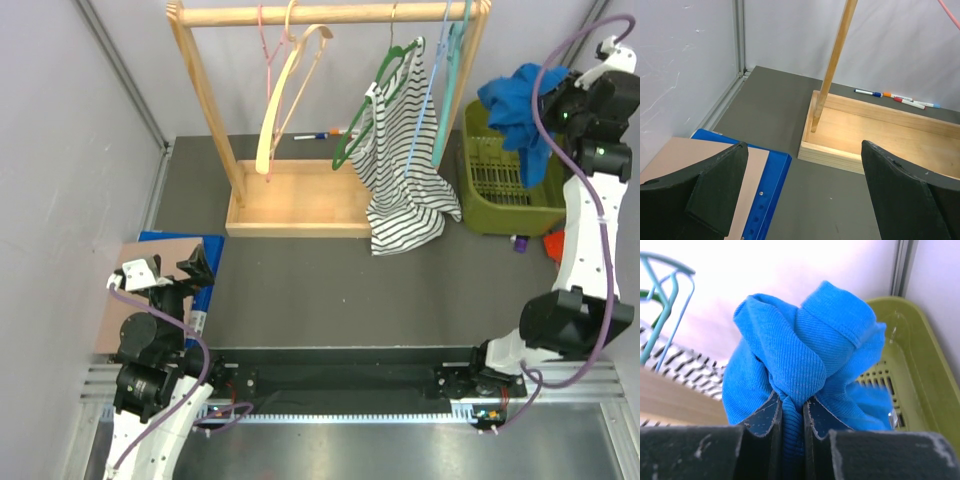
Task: Place the tank top on the hanger
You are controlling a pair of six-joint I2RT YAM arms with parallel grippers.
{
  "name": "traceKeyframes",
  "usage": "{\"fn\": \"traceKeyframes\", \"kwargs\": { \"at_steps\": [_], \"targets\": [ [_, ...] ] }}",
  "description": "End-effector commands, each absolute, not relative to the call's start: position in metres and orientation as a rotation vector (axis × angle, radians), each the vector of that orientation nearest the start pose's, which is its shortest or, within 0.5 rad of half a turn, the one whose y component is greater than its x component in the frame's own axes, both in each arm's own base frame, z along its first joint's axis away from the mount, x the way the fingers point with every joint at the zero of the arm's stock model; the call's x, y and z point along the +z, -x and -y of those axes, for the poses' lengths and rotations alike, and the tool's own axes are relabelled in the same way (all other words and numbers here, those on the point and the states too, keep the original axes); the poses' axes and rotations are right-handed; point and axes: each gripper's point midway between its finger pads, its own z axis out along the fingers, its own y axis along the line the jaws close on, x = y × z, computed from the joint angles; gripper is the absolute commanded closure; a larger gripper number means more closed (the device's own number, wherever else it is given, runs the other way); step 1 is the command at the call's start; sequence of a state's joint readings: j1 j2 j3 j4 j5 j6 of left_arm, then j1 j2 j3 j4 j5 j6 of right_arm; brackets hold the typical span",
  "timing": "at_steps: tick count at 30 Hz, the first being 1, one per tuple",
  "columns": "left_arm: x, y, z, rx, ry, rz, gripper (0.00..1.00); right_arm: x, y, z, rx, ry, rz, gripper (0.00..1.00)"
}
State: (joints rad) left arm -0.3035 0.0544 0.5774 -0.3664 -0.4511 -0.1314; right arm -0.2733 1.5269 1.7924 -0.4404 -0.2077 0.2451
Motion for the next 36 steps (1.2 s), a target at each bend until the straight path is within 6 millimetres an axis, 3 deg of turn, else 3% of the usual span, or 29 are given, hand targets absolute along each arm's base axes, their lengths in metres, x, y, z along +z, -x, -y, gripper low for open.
{"fn": "traceKeyframes", "kwargs": {
  "at_steps": [1,3,4,5,6,7,8,9,10,11,12,13,14,16,17,19,20,22,23,28,34,36],
  "targets": [
    [0.309,-0.187,-0.017,-0.055,0.268,-1.356,0.01,0.479,-0.406,0.070,0.144,-0.267,-1.521,1.00],
    [0.308,-0.188,-0.018,-0.053,0.271,-1.360,0.01,0.479,-0.389,0.066,0.140,-0.270,-1.514,1.00],
    [0.308,-0.187,-0.020,-0.044,0.281,-1.359,0.01,0.493,-0.368,0.061,0.136,-0.265,-1.469,1.00],
    [0.308,-0.187,-0.021,-0.043,0.289,-1.357,0.01,0.493,-0.359,0.060,0.132,-0.278,-1.460,1.00],
    [0.308,-0.187,-0.022,-0.042,0.298,-1.355,0.01,0.476,-0.355,0.060,0.135,-0.304,-1.484,1.00],
    [0.309,-0.186,-0.024,-0.038,0.307,-1.352,0.01,0.483,-0.334,0.055,0.143,-0.314,-1.442,1.00],
    [0.309,-0.186,-0.024,-0.038,0.310,-1.350,0.01,0.477,-0.326,0.055,0.142,-0.340,-1.435,1.00],
    [0.309,-0.186,-0.024,-0.040,0.313,-1.349,0.01,0.451,-0.325,0.054,0.166,-0.381,-1.469,1.00],
    [0.309,-0.186,-0.024,-0.042,0.313,-1.349,0.01,0.453,-0.309,0.048,0.178,-0.377,-1.437,1.00],
    [0.310,-0.186,-0.021,-0.055,0.298,-1.349,0.01,0.444,-0.305,0.040,0.206,-0.369,-1.444,1.00],
    [0.311,-0.187,-0.018,-0.063,0.285,-1.349,0.01,0.417,-0.306,0.035,0.246,-0.390,-1.482,1.00],
    [0.310,-0.188,-0.015,-0.070,0.268,-1.355,0.01,0.415,-0.297,0.027,0.273,-0.373,-1.469,1.00],
    [0.310,-0.189,-0.012,-0.079,0.254,-1.358,0.01,0.387,-0.299,0.012,0.331,-0.355,-1.524,1.00],
    [0.309,-0.192,-0.009,-0.079,0.241,-1.385,0.01,0.370,-0.291,-0.003,0.368,-0.333,-1.542,1.00],
    [0.309,-0.193,-0.008,-0.084,0.234,-1.393,0.01,0.343,-0.292,-0.014,0.382,-0.334,-1.596,1.00],
    [0.307,-0.199,-0.004,-0.088,0.227,-1.416,0.01,0.325,-0.285,-0.027,0.403,-0.325,-1.620,1.00],
    [0.305,-0.201,0.000,-0.099,0.209,-1.428,0.01,0.304,-0.283,-0.044,0.441,-0.296,-1.664,1.00],
    [0.302,-0.208,0.005,-0.101,0.194,-1.466,0.01,0.290,-0.277,-0.059,0.492,-0.281,-1.682,1.00],
    [0.300,-0.212,0.007,-0.100,0.190,-1.485,0.01,0.273,-0.274,-0.073,0.527,-0.259,-1.721,1.00],
    [0.292,-0.230,0.022,-0.135,0.170,-1.597,0.01,0.253,-0.252,-0.130,0.723,-0.161,-1.750,1.00],
    [0.277,-0.237,0.044,-0.251,0.181,-1.705,0.01,0.228,-0.226,-0.202,0.808,-0.055,-1.815,1.00],
    [0.273,-0.236,0.050,-0.313,0.216,-1.716,0.01,0.234,-0.215,-0.231,0.868,-0.016,-1.795,1.00]
  ]
}}
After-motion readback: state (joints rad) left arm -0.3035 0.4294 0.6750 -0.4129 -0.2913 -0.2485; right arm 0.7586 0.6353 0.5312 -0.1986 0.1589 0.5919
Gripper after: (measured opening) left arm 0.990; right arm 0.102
